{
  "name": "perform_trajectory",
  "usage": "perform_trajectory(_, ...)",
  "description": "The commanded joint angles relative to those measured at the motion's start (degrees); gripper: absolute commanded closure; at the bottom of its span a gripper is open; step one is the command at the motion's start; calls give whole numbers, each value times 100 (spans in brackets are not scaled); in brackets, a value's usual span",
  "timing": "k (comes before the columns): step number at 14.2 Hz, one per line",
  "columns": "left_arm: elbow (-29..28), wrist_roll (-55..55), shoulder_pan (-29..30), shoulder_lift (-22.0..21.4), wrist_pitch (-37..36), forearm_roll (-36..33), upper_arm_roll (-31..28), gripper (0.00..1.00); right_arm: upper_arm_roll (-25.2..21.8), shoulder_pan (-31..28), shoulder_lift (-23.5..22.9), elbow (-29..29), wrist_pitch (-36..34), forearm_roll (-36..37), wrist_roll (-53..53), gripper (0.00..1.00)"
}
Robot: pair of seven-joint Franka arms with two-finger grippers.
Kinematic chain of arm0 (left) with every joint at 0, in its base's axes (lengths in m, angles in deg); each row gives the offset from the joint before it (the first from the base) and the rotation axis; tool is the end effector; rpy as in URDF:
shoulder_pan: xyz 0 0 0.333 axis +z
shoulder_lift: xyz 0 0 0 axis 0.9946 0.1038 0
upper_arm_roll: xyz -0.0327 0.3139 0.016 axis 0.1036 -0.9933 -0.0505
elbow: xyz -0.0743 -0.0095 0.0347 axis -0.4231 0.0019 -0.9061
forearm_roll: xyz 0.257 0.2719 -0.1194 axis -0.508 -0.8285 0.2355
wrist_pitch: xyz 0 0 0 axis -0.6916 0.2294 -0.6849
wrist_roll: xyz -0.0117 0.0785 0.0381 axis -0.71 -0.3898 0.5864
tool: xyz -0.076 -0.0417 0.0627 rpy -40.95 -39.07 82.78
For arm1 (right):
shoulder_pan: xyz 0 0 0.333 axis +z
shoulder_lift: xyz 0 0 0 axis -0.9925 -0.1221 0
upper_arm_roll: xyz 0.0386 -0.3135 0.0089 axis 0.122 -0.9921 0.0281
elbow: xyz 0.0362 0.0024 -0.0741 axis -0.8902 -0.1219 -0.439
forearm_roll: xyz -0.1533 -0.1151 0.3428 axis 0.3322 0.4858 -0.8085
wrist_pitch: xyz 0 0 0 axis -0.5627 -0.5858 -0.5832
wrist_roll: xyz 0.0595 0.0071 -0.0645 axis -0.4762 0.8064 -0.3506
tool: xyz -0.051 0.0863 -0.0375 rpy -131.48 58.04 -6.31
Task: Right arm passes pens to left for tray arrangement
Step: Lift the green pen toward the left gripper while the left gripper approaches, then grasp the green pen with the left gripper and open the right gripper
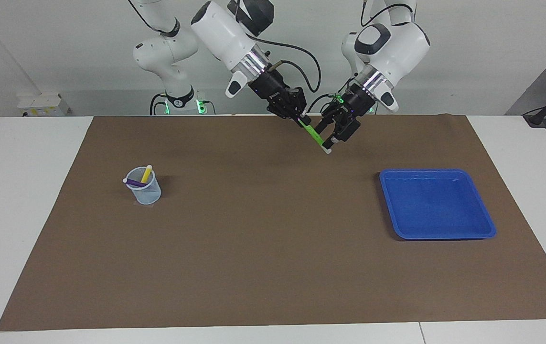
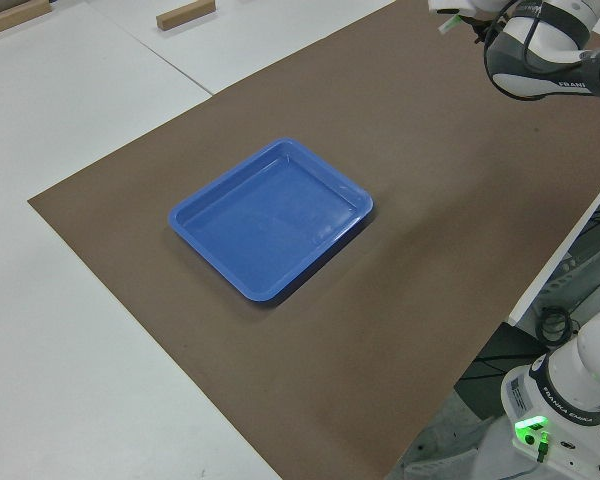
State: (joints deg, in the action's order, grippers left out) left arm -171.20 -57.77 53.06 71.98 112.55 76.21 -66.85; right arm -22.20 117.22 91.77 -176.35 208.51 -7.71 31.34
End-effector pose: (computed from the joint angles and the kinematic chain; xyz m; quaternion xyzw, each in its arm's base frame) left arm 0.4501 -0.2363 0.5193 0.6729 0.6128 -0.1186 0.3970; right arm 0.4697 0.3507 0.5623 -0.8662 0.2806 -0.0549 0.4098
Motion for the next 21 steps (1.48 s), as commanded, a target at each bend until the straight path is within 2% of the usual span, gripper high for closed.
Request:
perform_trajectory(1, -95, -32, -100, -43, 160, 122, -56, 16, -16, 14, -48, 36, 101, -164, -6, 100)
perform_trajectory(4, -95, -50, -100, -43, 116, 122, -56, 43, -16, 14, -57, 36, 101, -164, -24, 100)
perform_trajectory(8, -87, -59, -100, -43, 90, 122, -56, 71, -16, -4, -57, 45, 92, -164, -59, 100)
perform_trajectory(10, -87, -76, -170, -43, 81, 113, -56, 100, -16, -13, -57, 45, 92, -164, -59, 100)
perform_trajectory(17, -78, -129, -171, -43, 63, 113, -56, 100, -16, -39, -57, 45, 39, -164, -15, 100)
perform_trajectory(19, -78, -129, -171, -43, 63, 113, -56, 100, -25, -57, -57, 45, 48, -164, -15, 37)
perform_trajectory(20, -78, -120, -162, -43, 63, 113, -56, 100, -25, -39, -57, 45, 92, -146, -41, 0)
perform_trajectory(21, -78, -120, -153, -43, 46, 113, -56, 100, -25, -56, -57, 54, 83, -138, -68, 0)
